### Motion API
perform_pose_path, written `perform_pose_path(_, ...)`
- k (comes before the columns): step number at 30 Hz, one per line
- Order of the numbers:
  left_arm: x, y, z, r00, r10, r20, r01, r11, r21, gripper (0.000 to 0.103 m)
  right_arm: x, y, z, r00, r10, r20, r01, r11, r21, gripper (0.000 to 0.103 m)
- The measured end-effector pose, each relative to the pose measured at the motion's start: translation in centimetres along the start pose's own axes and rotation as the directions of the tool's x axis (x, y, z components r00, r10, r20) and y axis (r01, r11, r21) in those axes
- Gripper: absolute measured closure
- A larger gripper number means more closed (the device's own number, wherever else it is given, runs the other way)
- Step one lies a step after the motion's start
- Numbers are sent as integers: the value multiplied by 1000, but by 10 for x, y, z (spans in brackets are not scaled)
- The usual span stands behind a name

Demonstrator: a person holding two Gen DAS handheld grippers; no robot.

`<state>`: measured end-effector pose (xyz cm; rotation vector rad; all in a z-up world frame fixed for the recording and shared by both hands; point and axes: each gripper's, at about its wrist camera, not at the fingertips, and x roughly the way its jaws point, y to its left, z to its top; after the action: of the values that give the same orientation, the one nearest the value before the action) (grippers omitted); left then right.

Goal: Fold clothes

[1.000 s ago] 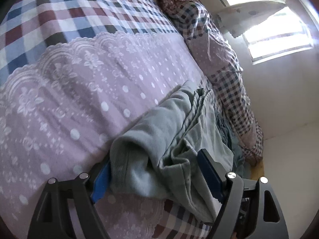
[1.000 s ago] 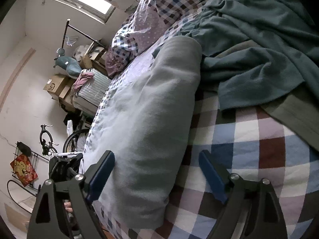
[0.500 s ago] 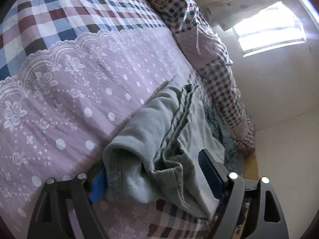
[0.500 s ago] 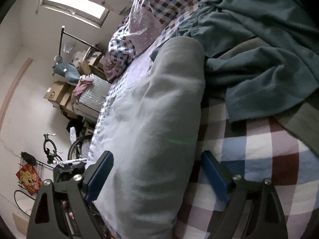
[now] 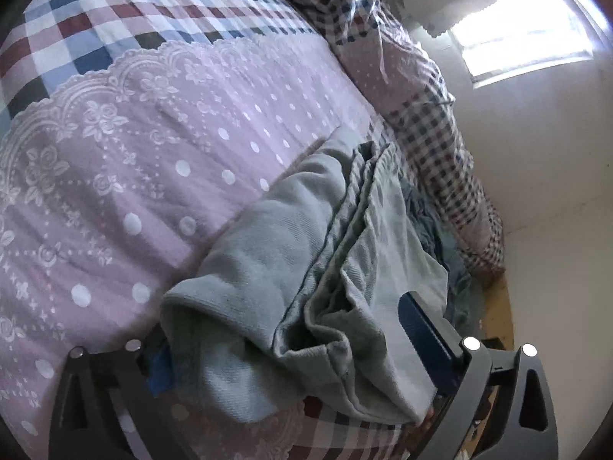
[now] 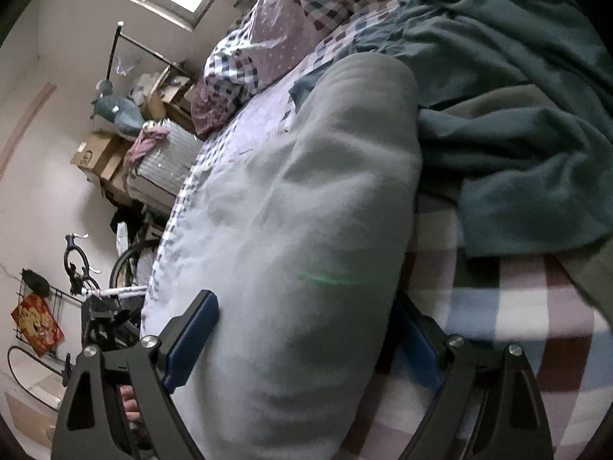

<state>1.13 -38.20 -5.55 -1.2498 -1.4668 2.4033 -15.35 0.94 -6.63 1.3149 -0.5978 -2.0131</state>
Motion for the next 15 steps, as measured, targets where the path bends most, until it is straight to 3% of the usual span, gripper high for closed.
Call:
perform_pose_path(4,-3,5,0,1000,-1,-3,1,1000,-17,12,15,0,12,999,-9,-41,10,1000,3,10)
perform_pose_path(8,-11,17,2,999,-38,-14,37,997,-68,44,27,7,18,998,-38,-56,37,999,-11,11)
perform_pose_path(15,-21,0,-1,995,-103,-1,103,995,-7,68,29,21,18,995,-88,-51,86,995,-47,39)
